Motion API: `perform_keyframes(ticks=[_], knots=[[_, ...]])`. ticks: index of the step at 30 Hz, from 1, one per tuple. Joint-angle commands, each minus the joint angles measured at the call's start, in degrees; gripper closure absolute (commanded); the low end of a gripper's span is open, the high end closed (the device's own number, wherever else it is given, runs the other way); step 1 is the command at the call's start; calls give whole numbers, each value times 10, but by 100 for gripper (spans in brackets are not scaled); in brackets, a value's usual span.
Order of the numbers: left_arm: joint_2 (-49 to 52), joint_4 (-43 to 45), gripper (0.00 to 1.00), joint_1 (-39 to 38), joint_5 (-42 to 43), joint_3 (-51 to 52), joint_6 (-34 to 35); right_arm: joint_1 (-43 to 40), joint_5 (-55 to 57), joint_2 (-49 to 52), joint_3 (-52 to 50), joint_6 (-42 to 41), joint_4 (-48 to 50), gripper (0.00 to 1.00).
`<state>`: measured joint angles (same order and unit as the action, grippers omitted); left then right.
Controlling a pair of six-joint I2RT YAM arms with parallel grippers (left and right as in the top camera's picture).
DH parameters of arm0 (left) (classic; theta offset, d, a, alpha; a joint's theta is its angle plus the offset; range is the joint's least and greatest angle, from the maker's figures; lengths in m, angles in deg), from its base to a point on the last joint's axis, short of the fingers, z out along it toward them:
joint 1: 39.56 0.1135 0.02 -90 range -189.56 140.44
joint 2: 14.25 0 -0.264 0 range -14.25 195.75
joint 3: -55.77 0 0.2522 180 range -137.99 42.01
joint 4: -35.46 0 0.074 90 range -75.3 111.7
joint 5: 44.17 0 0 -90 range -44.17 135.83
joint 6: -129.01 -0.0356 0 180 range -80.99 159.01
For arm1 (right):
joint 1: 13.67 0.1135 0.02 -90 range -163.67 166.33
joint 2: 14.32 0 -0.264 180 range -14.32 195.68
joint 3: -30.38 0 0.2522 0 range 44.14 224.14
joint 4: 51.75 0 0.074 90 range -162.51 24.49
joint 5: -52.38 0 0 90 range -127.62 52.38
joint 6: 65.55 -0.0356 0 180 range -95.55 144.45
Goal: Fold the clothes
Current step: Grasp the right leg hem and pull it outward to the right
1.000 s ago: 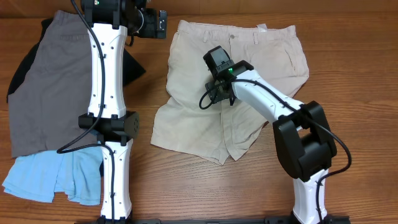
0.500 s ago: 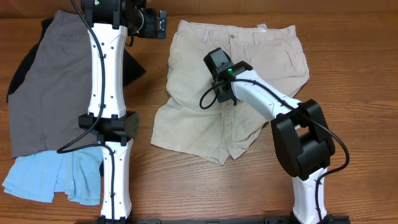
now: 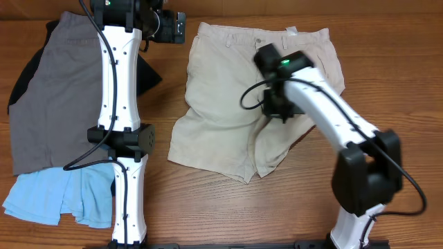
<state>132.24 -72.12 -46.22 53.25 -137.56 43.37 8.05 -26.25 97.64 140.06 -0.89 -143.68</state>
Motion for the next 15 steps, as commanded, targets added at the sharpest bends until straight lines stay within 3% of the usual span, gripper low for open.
perform_keyframes(ticks=[1, 15], knots=[[-2, -5, 0, -1, -5, -4, -6, -31, -40, -13, 9, -65, -28, 96], [-2, -4, 0, -1, -3, -4, -16, -159, -97, -14, -55, -110, -54, 96]])
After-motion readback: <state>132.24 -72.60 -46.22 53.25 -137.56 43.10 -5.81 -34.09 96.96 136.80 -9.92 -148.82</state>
